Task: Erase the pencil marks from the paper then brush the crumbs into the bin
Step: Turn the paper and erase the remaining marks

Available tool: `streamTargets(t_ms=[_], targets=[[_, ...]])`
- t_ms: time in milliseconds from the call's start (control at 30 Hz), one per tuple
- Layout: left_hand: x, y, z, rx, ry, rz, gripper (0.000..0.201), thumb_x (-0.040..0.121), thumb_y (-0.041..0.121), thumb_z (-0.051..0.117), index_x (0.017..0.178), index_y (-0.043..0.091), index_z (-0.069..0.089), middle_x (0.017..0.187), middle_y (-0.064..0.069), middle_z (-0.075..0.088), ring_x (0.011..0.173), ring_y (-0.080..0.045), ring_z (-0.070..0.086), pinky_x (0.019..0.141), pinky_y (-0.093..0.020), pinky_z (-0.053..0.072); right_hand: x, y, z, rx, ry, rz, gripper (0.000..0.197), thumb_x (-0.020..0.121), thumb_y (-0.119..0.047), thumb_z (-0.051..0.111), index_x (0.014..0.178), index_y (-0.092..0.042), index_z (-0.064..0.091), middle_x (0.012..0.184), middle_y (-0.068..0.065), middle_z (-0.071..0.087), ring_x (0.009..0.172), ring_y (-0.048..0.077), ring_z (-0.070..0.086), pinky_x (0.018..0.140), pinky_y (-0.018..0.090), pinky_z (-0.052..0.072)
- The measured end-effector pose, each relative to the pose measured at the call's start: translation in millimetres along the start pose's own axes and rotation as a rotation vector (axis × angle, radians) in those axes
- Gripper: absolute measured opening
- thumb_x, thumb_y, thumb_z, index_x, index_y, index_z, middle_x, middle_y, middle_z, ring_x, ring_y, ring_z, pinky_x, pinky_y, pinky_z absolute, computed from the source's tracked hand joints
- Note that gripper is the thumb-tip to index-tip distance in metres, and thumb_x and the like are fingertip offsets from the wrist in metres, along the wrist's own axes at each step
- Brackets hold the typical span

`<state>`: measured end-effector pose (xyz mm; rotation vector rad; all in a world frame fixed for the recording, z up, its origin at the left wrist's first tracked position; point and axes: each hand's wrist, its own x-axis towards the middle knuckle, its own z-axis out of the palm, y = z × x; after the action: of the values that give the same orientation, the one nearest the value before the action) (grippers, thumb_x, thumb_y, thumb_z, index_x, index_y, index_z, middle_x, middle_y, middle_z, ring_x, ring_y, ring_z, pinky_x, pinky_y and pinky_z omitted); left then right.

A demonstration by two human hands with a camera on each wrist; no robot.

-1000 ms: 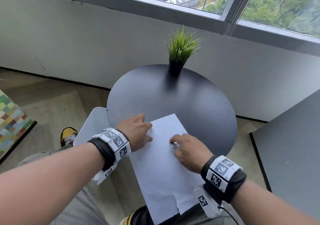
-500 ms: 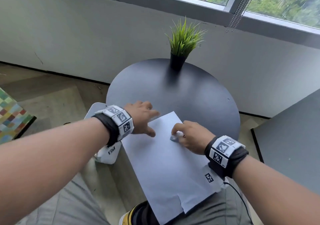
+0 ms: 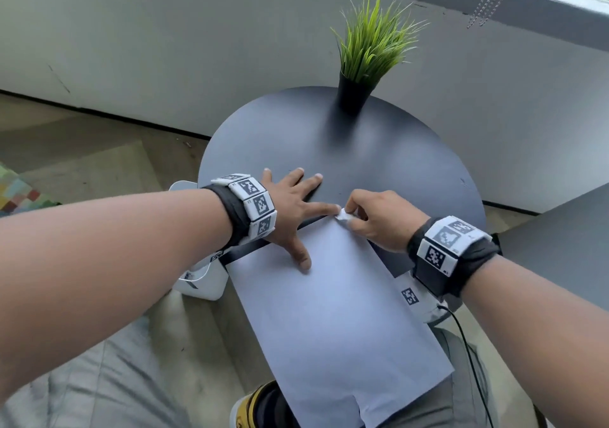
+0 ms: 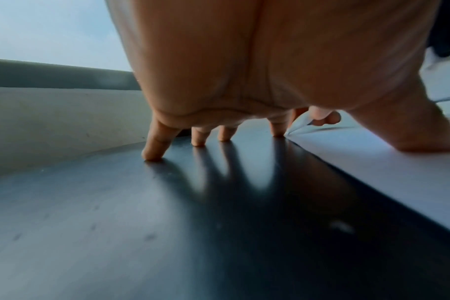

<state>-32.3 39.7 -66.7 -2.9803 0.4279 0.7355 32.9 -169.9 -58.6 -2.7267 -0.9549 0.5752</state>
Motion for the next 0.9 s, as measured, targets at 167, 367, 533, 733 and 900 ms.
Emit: streamTargets(t_ms=[167, 367, 533, 733, 900], targets=[[2, 3, -2, 0.065, -0.013, 0.008, 0.127, 0.047, 0.098, 0.060, 0.149, 0.057, -0.003, 0.167, -0.006, -0.013, 0.151, -0.040, -0.004, 0.101, -0.079, 0.027, -17, -19, 19, -0.199, 0.009, -0.223, 0.021, 0.098, -0.041, 0.039, 0.090, -0.022, 0.041, 0.086, 0.005, 0.061, 0.079, 0.033, 0.056, 0.063, 0.038, 0.045], [4, 2, -1, 0.090, -0.006, 0.011, 0.131, 0.045, 0.101, 0.054, 0.151, 0.055, -0.006, 0.167, -0.007, -0.015, 0.152, -0.040, -0.005, 0.100, -0.078, 0.031, -13, -9, 9, -0.241, 0.042, -0.230, 0.029, 0.099, -0.049, 0.037, 0.091, -0.021, 0.044, 0.086, -0.001, 0.061, 0.081, 0.031, 0.059, 0.068, 0.041, 0.051], [2, 6, -1, 0.082, -0.043, -0.010, 0.138, 0.038, 0.102, 0.058, 0.149, 0.058, -0.011, 0.166, -0.004, -0.020, 0.152, -0.039, -0.010, 0.102, -0.079, 0.027, -31, -30, 25, -0.278, -0.082, -0.469, 0.026, 0.087, -0.042, 0.031, 0.088, -0.022, 0.047, 0.085, 0.001, 0.058, 0.075, 0.029, 0.058, 0.059, 0.039, 0.049], [1, 5, -2, 0.078, -0.049, -0.008, 0.138, 0.043, 0.101, 0.057, 0.149, 0.055, -0.019, 0.165, -0.006, -0.024, 0.152, -0.040, -0.014, 0.103, -0.080, 0.026, -10, -9, 5, -0.225, 0.006, -0.256, 0.020, 0.098, -0.043, 0.043, 0.086, -0.032, 0.031, 0.084, -0.004, 0.055, 0.078, 0.027, 0.055, 0.065, 0.037, 0.045], [0, 4, 1, 0.061, -0.004, 0.031, 0.133, 0.042, 0.102, 0.055, 0.136, 0.065, -0.031, 0.167, -0.006, -0.019, 0.151, -0.043, -0.008, 0.100, -0.081, 0.025, -13, -12, 12, -0.234, 0.029, -0.137, 0.021, 0.094, -0.040, 0.043, 0.087, -0.023, 0.034, 0.083, -0.001, 0.056, 0.078, 0.031, 0.054, 0.062, 0.037, 0.045]])
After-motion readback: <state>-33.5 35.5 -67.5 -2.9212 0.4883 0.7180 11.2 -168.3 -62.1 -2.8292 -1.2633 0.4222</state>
